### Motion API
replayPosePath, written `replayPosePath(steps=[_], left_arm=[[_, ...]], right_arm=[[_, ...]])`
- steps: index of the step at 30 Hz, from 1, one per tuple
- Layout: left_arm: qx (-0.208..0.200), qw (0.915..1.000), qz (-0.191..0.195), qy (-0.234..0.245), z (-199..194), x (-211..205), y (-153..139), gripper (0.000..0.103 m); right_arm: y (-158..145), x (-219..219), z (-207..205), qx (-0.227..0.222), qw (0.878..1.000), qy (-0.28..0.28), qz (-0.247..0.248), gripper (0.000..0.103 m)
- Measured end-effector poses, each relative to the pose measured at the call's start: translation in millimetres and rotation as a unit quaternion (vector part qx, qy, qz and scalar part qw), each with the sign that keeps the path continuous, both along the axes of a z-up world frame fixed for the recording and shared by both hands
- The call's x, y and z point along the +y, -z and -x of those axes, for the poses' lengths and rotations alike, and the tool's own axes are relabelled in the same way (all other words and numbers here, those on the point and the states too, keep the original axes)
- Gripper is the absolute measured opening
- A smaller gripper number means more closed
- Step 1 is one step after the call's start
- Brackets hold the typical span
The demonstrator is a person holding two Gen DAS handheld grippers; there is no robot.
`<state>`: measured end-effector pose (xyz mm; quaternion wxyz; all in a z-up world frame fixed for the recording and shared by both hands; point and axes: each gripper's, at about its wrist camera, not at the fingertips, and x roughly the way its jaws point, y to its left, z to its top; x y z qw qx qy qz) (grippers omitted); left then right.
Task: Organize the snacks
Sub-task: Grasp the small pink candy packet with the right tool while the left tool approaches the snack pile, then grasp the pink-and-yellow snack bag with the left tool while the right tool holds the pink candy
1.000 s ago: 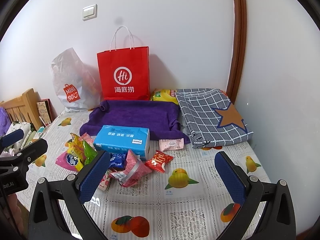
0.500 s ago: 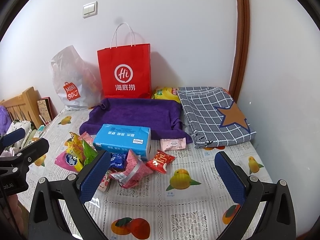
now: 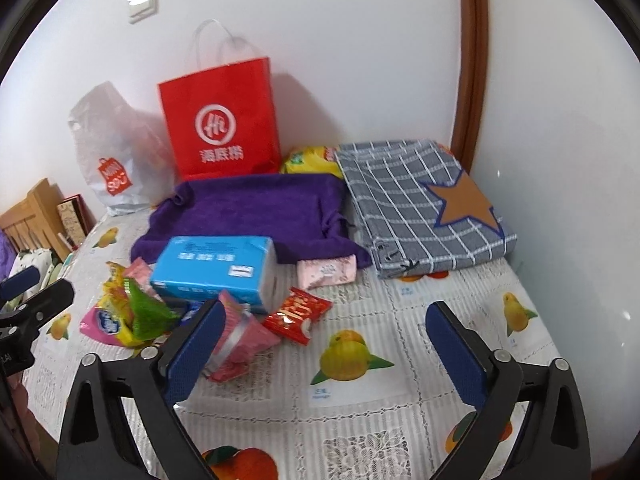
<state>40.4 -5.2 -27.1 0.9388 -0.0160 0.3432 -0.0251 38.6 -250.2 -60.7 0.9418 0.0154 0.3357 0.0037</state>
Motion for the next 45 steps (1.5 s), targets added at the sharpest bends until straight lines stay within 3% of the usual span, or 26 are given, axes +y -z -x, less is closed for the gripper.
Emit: replayPosePath(steps=[13,26,33,36,39,43,45], left_arm=[[0.080,0.9966,-0.005,-0.019,-54.0,22.5,52.3,0.101],[0.088,0.9945,0.009,-0.056,-90.5,58.4,62.0,0.101],[0.091,0.9934,0.021,-0.067,-102.2,71.4,65.2,0.101],[0.091,0.9934,0.025,-0.065,-103.6,74.6,65.4,0.101],[0.092,0.9933,0.022,-0.067,-104.8,77.8,65.5,0.101],[0.092,0.9928,0.030,-0.071,-104.5,85.1,65.1,0.101],[0.091,0.9927,0.034,-0.072,-102.2,89.9,64.4,0.101]], right_arm=[[60.4,-16.8,-71.5,0.066,0.998,0.006,-0.008,0.083],[102.4,-11.7,-165.7,0.117,0.993,-0.021,0.010,0.083],[125.1,-9.9,-189.4,0.147,0.989,-0.032,0.008,0.083],[128.6,-7.0,-194.4,0.141,0.989,-0.032,0.009,0.083],[127.0,-3.1,-195.5,0.132,0.990,-0.043,0.007,0.067],[122.9,6.7,-189.7,0.130,0.989,-0.063,0.013,0.031],[121.7,8.8,-185.6,0.129,0.989,-0.067,0.019,0.027]])
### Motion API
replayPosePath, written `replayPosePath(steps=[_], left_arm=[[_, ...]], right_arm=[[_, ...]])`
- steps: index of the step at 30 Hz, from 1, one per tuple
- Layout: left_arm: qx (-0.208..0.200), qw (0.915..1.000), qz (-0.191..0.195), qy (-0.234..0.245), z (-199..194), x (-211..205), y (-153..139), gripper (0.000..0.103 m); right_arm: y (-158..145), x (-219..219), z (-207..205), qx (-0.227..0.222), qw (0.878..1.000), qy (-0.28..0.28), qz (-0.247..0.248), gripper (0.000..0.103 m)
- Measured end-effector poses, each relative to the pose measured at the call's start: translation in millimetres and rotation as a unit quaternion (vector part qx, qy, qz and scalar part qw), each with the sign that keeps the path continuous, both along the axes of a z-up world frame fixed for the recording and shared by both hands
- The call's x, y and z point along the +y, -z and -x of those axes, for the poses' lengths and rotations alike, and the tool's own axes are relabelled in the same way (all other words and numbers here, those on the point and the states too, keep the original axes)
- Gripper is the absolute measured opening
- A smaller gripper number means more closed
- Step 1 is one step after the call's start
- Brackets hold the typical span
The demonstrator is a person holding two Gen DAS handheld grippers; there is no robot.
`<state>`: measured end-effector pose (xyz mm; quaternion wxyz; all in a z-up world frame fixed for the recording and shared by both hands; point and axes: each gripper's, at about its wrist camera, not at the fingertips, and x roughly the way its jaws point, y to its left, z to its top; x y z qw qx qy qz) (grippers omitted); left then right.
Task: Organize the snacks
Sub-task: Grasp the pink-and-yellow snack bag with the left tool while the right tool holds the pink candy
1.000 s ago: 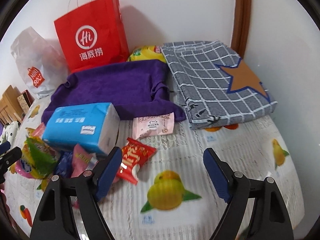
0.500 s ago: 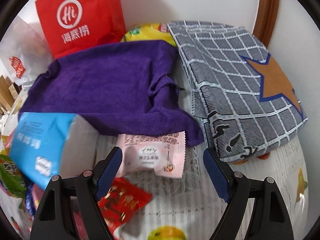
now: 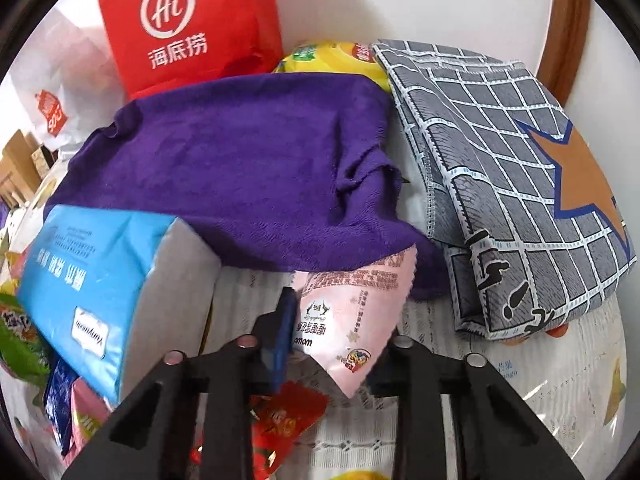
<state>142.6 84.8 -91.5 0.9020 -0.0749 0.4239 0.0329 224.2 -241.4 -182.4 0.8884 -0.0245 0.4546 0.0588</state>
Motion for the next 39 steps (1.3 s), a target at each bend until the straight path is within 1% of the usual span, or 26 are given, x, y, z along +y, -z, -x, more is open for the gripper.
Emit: replayPosePath(steps=[3,7,9,13,17,18,21,22,24,26,27,30,39], left_arm=[[0.000,1.0000,0.004,-0.002,3.7,6.6,0.1,0.101],[0.005,0.9999,0.010,0.001,10.4,10.1,2.2,0.101],[0.010,0.9998,0.012,0.014,13.2,6.3,4.9,0.101],[0.030,0.9989,0.004,0.036,16.2,-6.8,16.5,0.101],[0.047,0.9980,0.003,0.043,19.2,-15.7,31.0,0.100],[0.050,0.9977,0.006,0.046,19.9,-17.5,34.2,0.097],[0.053,0.9975,0.013,0.045,21.5,-19.3,39.4,0.083],[0.051,0.9972,0.022,0.050,22.8,-19.3,39.5,0.073],[0.045,0.9967,0.034,0.058,25.0,-19.6,37.1,0.062],[0.037,0.9974,0.021,0.057,28.3,-22.5,33.2,0.057],[0.032,0.9976,0.015,0.060,30.9,-23.8,30.9,0.052],[0.028,0.9972,0.026,0.064,36.9,-20.9,25.6,0.047],[0.007,0.9981,0.033,0.052,59.9,-6.5,9.4,0.045]], right_arm=[[-2.1,-0.6,7.6,-0.006,1.000,0.002,0.001,0.027],[-8.4,-8.3,16.2,-0.014,1.000,0.021,-0.009,0.027],[-12.7,-11.6,22.1,-0.019,0.999,0.026,-0.013,0.027],[-19.2,-11.2,31.8,-0.027,0.999,0.028,-0.010,0.027],[-21.8,-8.9,41.8,-0.031,0.999,0.025,-0.008,0.027],[-22.1,-8.5,44.5,-0.031,0.999,0.025,-0.007,0.027],[-23.0,-9.7,53.3,-0.035,0.999,0.029,-0.003,0.027],[-23.2,-10.0,55.7,-0.035,0.999,0.031,-0.003,0.027],[-24.0,-12.6,61.8,-0.035,0.999,0.035,-0.005,0.027],[-25.8,-15.2,67.9,-0.038,0.999,0.039,-0.004,0.027],[-26.8,-16.1,70.5,-0.039,0.998,0.041,-0.005,0.027],[-30.6,-18.9,79.4,-0.044,0.998,0.044,-0.005,0.027],[-47.6,-25.0,102.6,-0.063,0.996,0.060,-0.010,0.027]])
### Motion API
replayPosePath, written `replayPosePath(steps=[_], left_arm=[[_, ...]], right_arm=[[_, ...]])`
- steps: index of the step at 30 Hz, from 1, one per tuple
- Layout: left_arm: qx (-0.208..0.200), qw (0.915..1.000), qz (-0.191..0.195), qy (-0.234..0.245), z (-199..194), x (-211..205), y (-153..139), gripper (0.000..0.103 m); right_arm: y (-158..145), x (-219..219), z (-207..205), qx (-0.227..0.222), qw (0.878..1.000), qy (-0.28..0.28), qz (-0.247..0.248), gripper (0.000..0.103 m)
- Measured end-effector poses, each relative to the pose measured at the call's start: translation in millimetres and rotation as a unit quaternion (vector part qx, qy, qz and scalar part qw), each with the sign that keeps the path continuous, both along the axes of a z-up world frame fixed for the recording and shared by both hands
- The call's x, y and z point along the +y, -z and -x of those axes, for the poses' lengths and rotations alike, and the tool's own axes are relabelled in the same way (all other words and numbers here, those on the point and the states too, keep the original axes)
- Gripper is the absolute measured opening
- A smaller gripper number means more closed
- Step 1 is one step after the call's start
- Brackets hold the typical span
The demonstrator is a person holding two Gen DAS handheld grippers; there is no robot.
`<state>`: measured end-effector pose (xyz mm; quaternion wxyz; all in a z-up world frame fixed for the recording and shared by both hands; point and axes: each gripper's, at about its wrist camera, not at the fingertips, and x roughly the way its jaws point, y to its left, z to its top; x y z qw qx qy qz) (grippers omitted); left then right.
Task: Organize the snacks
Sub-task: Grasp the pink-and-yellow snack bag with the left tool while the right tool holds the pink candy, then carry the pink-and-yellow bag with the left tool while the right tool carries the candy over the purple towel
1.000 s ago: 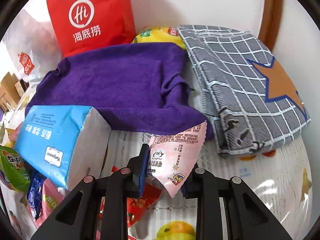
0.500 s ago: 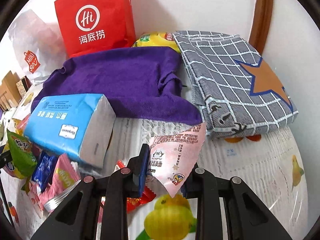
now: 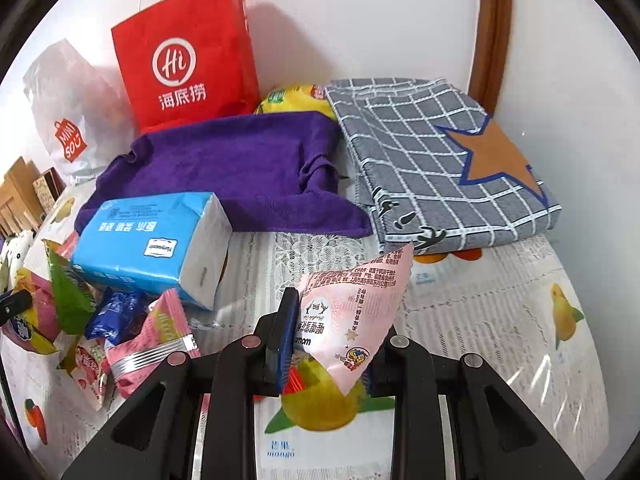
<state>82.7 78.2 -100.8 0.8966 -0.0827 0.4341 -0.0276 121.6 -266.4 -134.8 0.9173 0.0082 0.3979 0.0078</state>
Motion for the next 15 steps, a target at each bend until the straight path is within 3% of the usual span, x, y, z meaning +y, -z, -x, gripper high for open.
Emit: replayPosePath(steps=[15], left_arm=[[-0.043,0.9986,0.016,0.025,26.2,-10.8,-42.0,0.045]], right_arm=[[-33.8,25.9,39.9,-0.034,0.999,-0.037,-0.009,0.027]])
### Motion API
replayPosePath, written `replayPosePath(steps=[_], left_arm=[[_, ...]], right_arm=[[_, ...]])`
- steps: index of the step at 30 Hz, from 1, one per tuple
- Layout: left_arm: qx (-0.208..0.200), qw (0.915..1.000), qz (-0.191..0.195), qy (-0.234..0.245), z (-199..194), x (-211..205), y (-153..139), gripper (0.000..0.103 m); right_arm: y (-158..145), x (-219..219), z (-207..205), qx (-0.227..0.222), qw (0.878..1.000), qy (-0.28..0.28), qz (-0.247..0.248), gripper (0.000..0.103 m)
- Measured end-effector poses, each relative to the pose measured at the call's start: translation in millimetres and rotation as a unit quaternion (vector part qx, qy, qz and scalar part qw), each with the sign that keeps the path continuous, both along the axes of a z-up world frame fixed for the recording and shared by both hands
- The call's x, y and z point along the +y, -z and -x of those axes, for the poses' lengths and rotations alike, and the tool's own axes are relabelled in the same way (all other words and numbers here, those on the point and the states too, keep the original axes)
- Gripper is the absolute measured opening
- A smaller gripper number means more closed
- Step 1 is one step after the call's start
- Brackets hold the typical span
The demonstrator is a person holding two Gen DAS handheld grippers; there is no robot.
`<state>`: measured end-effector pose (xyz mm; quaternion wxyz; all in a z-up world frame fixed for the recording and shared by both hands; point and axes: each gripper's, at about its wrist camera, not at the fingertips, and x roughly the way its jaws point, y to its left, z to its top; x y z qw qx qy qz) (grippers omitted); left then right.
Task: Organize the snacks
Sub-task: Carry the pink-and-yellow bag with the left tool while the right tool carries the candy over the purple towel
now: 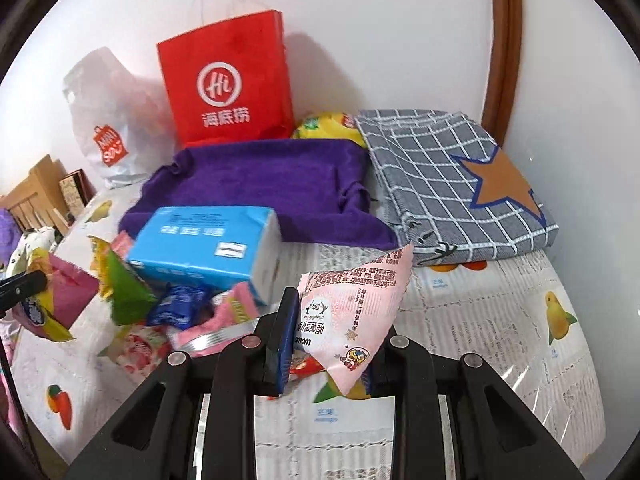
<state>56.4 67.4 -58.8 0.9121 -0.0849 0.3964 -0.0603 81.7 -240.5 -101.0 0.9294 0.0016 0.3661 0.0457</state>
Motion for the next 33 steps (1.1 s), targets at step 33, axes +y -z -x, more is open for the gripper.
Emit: replayPosePath(steps=[33], left_arm=[[-0.022,0.9991,-0.015,0.034,-109.3,-31.7,-62.3,0.045]], right_arm=[[-67.4,48.7,-101.0,-0.033,0.998,-0.055,-0.012,0.027]])
